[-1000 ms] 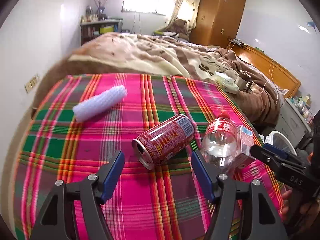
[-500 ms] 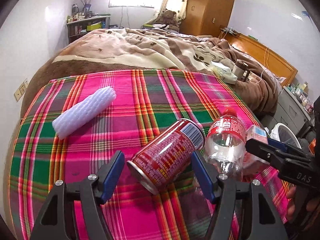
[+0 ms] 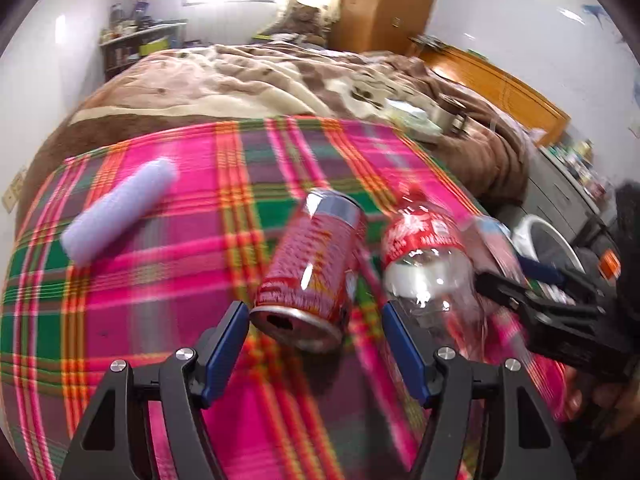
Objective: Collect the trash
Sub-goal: 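Grasp the red soda can with the left tool while the right tool grasps the pink juice carton, then carry the soda can and juice carton toward the wastebasket with both tools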
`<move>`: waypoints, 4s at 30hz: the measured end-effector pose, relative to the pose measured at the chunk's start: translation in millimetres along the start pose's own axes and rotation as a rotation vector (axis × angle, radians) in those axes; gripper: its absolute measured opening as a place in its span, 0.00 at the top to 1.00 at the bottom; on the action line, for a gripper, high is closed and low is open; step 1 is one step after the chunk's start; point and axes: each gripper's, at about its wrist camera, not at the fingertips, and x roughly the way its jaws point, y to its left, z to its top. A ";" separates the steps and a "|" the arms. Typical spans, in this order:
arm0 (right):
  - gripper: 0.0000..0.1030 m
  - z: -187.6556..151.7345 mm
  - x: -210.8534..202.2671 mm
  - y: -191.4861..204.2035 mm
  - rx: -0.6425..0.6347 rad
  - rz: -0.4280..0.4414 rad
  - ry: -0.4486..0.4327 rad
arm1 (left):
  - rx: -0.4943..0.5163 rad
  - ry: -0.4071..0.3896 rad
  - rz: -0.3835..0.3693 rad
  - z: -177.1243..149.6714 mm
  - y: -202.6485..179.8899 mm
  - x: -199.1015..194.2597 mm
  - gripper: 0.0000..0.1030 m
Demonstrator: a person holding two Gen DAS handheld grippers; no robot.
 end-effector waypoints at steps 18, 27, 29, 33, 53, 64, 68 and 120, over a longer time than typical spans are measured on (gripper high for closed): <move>0.38 -1.9 2.1 -9.7 0.017 0.062 -0.017 | 0.025 -0.021 0.017 5.6 -10.7 2.7 0.33; 0.59 -5.9 5.3 -13.0 0.023 0.069 -0.003 | 0.003 -0.024 0.015 3.3 -9.6 7.2 0.35; 0.61 -6.3 6.7 -13.4 0.028 0.069 0.001 | 0.012 -0.028 0.022 3.0 -11.9 7.5 0.44; 0.61 -6.7 6.2 -13.4 0.027 0.068 -0.004 | 0.024 -0.024 0.034 3.7 -13.3 10.1 0.49; 0.62 -17.5 -12.4 -15.6 0.028 0.096 -0.049 | -0.009 -0.090 0.072 -17.0 -23.6 -27.0 0.49; 0.62 -27.1 -36.9 -21.6 0.020 0.114 -0.102 | -0.012 -0.167 0.083 -27.7 -43.8 -65.4 0.49; 0.62 -30.5 -46.5 -25.4 0.020 0.119 -0.121 | -0.006 -0.184 0.079 -30.5 -56.3 -79.3 0.49; 0.62 -77.6 -116.2 -202.2 0.274 -0.073 -0.199 | 0.242 -0.235 -0.203 -18.2 -317.5 -59.3 0.49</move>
